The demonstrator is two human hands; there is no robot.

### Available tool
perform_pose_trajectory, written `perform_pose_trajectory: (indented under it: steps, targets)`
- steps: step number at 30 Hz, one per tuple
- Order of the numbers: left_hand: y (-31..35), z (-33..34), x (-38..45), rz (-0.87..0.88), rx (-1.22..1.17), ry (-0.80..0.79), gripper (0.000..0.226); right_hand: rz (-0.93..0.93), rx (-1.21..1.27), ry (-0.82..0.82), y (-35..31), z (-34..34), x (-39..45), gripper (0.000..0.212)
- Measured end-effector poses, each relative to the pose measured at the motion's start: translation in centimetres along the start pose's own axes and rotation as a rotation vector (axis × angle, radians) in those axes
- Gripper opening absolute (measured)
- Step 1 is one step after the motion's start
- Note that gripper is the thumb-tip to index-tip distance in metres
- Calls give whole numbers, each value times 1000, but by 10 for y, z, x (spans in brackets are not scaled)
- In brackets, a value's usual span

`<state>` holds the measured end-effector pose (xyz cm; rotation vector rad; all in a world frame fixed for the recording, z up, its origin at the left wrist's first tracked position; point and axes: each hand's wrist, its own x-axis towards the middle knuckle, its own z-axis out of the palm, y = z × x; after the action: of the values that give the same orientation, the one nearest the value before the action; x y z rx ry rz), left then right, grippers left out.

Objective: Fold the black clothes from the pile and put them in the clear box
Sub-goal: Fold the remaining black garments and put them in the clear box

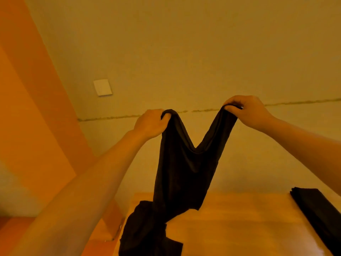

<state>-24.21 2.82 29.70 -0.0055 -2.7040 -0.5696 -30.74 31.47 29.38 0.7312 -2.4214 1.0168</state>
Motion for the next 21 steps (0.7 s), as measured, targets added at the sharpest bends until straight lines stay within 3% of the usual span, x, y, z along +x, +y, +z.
perform_pose_trajectory:
  steps: [8,13,17,21]
  targets:
    - [13,-10,39,-102,-8,118,28,40,-191,70,61,-88,9,19]
    - [33,-6,42,-149,-144,204,20,110,-237,63,104,-126,6,18]
    - [54,3,48,-115,-97,146,20,158,-249,51,133,-148,9,17]
    - [68,12,57,44,0,12,17,176,-300,53,157,-160,17,18]
